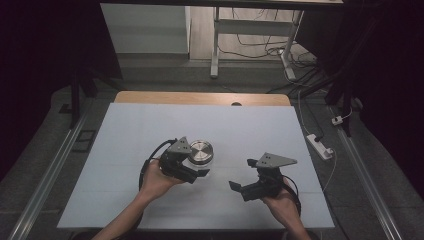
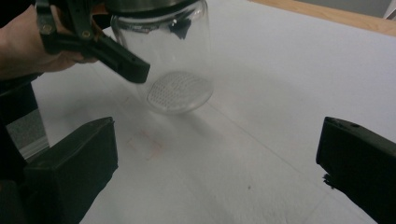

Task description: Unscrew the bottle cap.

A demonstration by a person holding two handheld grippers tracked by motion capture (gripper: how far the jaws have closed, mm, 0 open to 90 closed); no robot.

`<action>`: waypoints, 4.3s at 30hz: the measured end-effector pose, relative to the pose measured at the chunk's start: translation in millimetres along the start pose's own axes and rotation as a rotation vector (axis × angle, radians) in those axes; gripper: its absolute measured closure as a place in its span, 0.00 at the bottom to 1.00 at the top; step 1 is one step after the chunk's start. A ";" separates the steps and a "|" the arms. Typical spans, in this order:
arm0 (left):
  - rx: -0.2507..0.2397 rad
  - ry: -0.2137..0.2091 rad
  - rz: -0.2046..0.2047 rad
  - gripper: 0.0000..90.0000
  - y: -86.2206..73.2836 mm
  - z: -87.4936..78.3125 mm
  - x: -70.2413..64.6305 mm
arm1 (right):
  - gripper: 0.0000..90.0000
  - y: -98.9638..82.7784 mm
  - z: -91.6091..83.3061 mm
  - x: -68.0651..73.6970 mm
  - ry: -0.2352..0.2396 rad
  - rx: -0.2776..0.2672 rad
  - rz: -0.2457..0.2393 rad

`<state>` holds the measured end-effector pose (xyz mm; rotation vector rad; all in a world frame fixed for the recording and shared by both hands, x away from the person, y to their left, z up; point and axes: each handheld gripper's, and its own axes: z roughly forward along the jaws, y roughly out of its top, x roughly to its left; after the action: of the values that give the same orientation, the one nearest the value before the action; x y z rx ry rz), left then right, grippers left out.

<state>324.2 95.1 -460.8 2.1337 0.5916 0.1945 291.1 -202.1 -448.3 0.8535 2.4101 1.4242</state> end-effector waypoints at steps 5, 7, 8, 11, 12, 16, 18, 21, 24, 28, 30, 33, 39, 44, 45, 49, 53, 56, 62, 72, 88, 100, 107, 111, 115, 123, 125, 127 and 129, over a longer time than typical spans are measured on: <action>-0.004 -0.001 -0.006 0.18 -0.4 0.3 0.4 | 0.00 8.0 6.7 2.4 -0.023 0.003 -0.014; 0.000 -0.003 -0.006 0.18 -0.8 0.5 0.9 | 0.00 12.3 9.5 4.4 -0.027 0.007 -0.018; -0.001 -0.002 -0.007 0.18 -0.9 0.8 0.8 | 0.00 16.8 12.0 6.5 -0.031 0.008 -0.022; -0.002 -0.004 -0.009 0.18 -1.0 2.2 0.1 | 0.00 21.2 14.4 8.4 -0.025 0.010 -0.027; -0.001 -0.003 -0.010 0.18 -1.1 2.6 -0.2 | 0.00 23.3 15.8 9.3 -0.023 0.012 -0.029; -0.003 -0.004 -0.011 0.18 -1.3 3.4 -1.0 | 0.00 32.1 22.8 13.6 -0.006 0.012 -0.039; -0.004 -0.004 -0.012 0.18 -1.3 3.4 -1.1 | 0.00 33.6 24.3 14.7 -0.005 0.014 -0.042; -0.004 -0.003 -0.013 0.18 -1.6 4.1 -1.3 | 0.00 39.7 30.5 18.6 0.000 0.010 -0.047; -0.003 -0.004 -0.016 0.18 -2.0 6.2 -2.3 | 0.00 45.2 35.0 21.7 0.000 0.008 -0.051; 0.003 -0.006 -0.009 0.18 -1.8 7.3 -2.9 | 0.00 52.3 41.9 27.0 0.008 -0.003 -0.063; 0.004 -0.005 -0.010 0.18 -1.6 7.7 -3.2 | 0.00 55.3 45.3 30.4 0.008 -0.001 -0.067; 0.006 -0.006 -0.010 0.18 -1.7 8.3 -3.4 | 0.00 58.8 50.6 34.9 0.005 0.000 -0.079; 0.014 -0.009 0.000 0.18 -1.2 9.4 -5.2 | 0.02 63.9 61.1 38.4 -0.006 -0.005 -0.075; 0.015 -0.015 0.005 0.18 -0.7 10.5 -7.0 | 0.08 66.2 67.6 40.3 -0.011 -0.015 -0.086; 0.016 -0.018 0.006 0.18 -0.6 10.8 -7.3 | 0.10 66.2 68.6 40.7 -0.014 -0.015 -0.090; 0.023 -0.025 0.007 0.18 -0.5 11.8 -8.0 | 0.19 65.3 69.9 40.3 -0.008 -0.016 -0.102; 0.031 -0.041 0.014 0.18 -0.9 12.8 -8.2 | 0.19 64.4 69.9 40.4 -0.003 0.000 -0.131; 0.020 -0.077 0.031 0.18 -0.5 10.4 -7.0 | 0.19 64.7 67.8 35.8 0.052 -0.002 -0.141; -0.016 -0.174 0.059 0.18 0.6 6.5 -6.9 | 0.19 66.4 59.6 21.8 0.218 -0.019 -0.173; -0.009 -0.195 0.093 0.18 0.5 7.8 -9.1 | 0.17 62.4 57.4 8.6 0.364 -0.021 -0.197; 0.003 -0.027 0.011 0.18 -2.2 8.3 -5.8 | 0.06 70.2 58.5 35.9 0.022 -0.013 -0.144; 0.013 -0.097 0.056 0.18 -1.5 9.9 -8.8 | 0.21 70.1 57.4 40.3 0.047 -0.011 -0.193; -0.005 -0.193 0.085 0.18 -1.3 10.9 -10.3 | 0.21 68.8 50.9 26.6 0.207 -0.019 -0.253; -0.017 -0.236 0.106 0.18 -0.9 11.0 -12.6 | 0.21 68.2 46.2 21.0 0.289 -0.031 -0.296; -0.012 -0.211 0.098 0.18 0.8 11.0 -13.9 | 0.21 68.7 43.3 18.5 0.297 -0.025 -0.300; 0.011 -0.050 0.029 0.18 -1.3 11.0 -10.7 | 0.15 79.2 38.6 27.1 0.112 -0.035 -0.172; 0.016 -0.038 0.024 0.18 -1.5 10.6 -9.4 | 0.15 78.7 42.4 33.2 0.072 -0.014 -0.164; 0.012 -0.033 0.017 0.18 -1.4 10.6 -9.6 | 0.15 77.5 47.3 40.0 0.039 0.006 -0.175; 0.011 -0.033 0.018 0.18 -1.1 9.8 -9.7 | 0.15 76.6 51.4 44.8 0.011 0.012 -0.182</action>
<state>318.8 84.0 -466.7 2.1489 0.5555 0.1661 306.7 -110.9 -404.4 0.6115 2.4352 1.3505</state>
